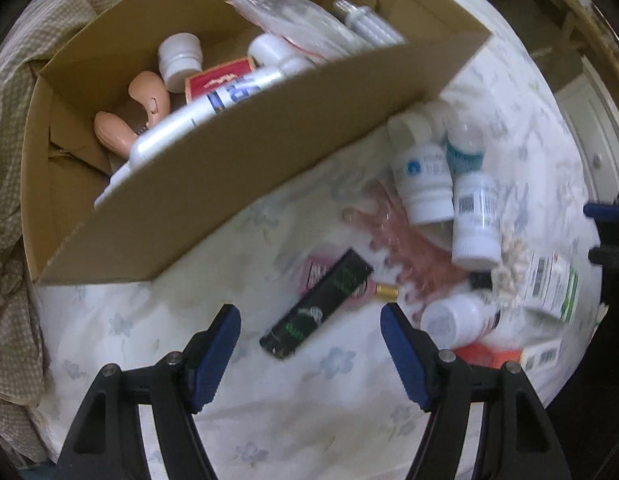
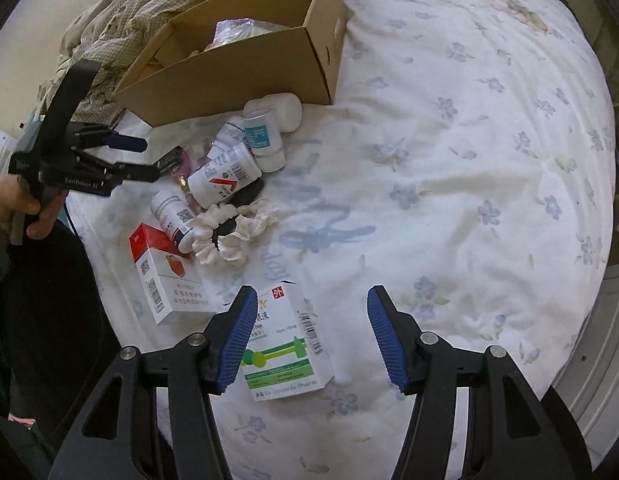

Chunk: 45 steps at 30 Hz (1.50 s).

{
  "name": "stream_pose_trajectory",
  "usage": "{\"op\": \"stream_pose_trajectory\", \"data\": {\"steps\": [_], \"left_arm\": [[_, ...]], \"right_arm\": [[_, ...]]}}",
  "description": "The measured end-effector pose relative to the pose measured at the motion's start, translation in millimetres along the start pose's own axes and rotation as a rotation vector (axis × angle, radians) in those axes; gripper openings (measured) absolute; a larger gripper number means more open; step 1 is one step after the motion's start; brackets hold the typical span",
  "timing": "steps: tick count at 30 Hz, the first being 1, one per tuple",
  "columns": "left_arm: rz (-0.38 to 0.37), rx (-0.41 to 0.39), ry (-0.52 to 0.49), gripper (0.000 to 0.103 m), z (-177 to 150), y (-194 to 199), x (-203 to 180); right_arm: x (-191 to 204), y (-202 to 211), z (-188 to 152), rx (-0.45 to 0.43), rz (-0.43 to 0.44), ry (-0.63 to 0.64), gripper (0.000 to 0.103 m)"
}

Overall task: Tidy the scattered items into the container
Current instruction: 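Grasp the black lighter with the left gripper while the right grasps the eye-drop box, then lower the lighter and eye-drop box into the box and open both grippers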

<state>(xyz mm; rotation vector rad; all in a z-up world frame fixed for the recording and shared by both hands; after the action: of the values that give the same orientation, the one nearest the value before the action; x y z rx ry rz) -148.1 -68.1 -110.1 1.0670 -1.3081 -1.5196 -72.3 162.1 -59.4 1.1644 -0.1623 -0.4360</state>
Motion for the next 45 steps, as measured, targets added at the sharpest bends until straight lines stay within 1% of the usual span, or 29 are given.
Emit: {"op": "stream_pose_trajectory", "data": {"steps": [3,6,8,9,10,12,13,14,16,18,19,21,23,25,27,28,32,33,34,35,39,41,45], "left_arm": [[0.035,0.017,-0.028,0.073,-4.8,-9.1,-0.3],[0.093,0.068,-0.049,0.072,-5.7,-28.7,1.4],[0.097,0.061,-0.065,0.069,-4.1,-32.3,0.6],[0.097,0.056,-0.073,0.058,-3.2,-33.3,0.1],[0.093,0.045,-0.080,0.040,-2.1,-31.0,-1.0],[0.112,0.023,-0.100,0.021,0.1,-25.7,-4.2],[0.126,0.007,-0.110,0.019,0.2,-22.4,-6.0],[0.134,-0.015,-0.124,0.019,0.1,-17.3,-8.5],[0.124,-0.078,-0.146,0.017,-0.3,-0.8,-14.5],[0.132,-0.136,-0.142,0.013,-0.9,16.0,-16.8],[0.126,-0.161,-0.134,0.011,-1.3,23.6,-16.8],[0.092,-0.222,-0.116,0.011,-2.6,42.4,-17.0],[0.069,-0.266,-0.105,0.011,-4.5,54.1,-17.0],[0.049,-0.291,-0.091,0.011,-2.6,63.0,-15.9],[0.035,-0.309,-0.076,0.011,-1.1,68.5,-13.8],[0.026,-0.318,-0.070,0.011,-7.9,67.6,-13.7],[-0.004,-0.357,-0.039,0.011,-12.7,84.6,-9.6],[-0.010,-0.370,-0.034,0.011,-9.6,84.7,-11.1],[-0.010,-0.386,-0.030,0.011,-8.1,86.6,-13.2],[-0.007,-0.400,-0.028,0.011,-7.5,86.9,-15.9],[-0.032,-0.477,0.019,0.011,-5.2,107.1,-8.4],[-0.053,-0.514,0.058,0.011,-5.3,116.2,0.2],[-0.081,-0.595,0.179,0.011,-6.5,135.1,26.0]], "right_arm": [[2.5,-1.6,1.7,-0.003,0.008,0.002,0.062],[6.8,-4.0,2.5,0.000,0.007,0.012,0.062],[9.5,-6.2,2.3,0.010,0.002,0.025,0.062],[10.6,-7.5,1.5,0.017,0.001,0.031,0.062],[11.5,-9.4,0.3,0.027,0.000,0.036,0.062],[11.4,-14.3,-2.6,0.055,0.013,0.038,0.068],[10.8,-17.6,-4.8,0.074,0.027,0.030,0.072],[10.1,-21.1,-7.2,0.093,0.043,0.021,0.073],[10.8,-24.3,-10.2,0.115,0.032,0.026,0.073],[13.5,-25.3,-12.3,0.122,0.035,0.039,0.074],[15.5,-26.0,-13.0,0.125,0.035,0.048,0.075],[21.2,-28.2,-14.7,0.134,0.031,0.074,0.075],[28.4,-31.7,-16.4,0.149,0.034,0.106,0.077],[35.9,-36.7,-18.5,0.166,0.024,0.140,0.078],[41.0,-43.0,-21.3,0.183,-0.009,0.168,0.079],[43.9,-48.2,-23.5,0.200,-0.029,0.186,0.079],[50.4,-67.0,-31.7,0.260,-0.089,0.241,0.079],[50.8,-67.9,-32.1,0.257,-0.104,0.252,0.078],[50.9,-67.6,-31.9,0.251,-0.117,0.261,0.074],[51.0,-67.3,-31.8,0.244,-0.130,0.270,0.062],[42.5,-53.2,-24.7,0.192,-0.130,0.245,0.061],[33.9,-40.8,-18.8,0.159,-0.100,0.199,0.061],[10.6,1.5,4.7,0.030,-0.047,0.082,0.061]]}}
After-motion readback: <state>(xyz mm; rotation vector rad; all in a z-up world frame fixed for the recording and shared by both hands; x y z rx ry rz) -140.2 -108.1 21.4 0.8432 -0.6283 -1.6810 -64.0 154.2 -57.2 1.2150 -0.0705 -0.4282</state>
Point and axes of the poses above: each gripper's, at about its wrist camera, not at the fingertips, and y roughly against the way its jaws point, x to its left, z to its top, the point moved 1 cm from there along -y, roughly the way its jaws point, and after that the axes turned 6 degrees about y, right-handed, at the moved point
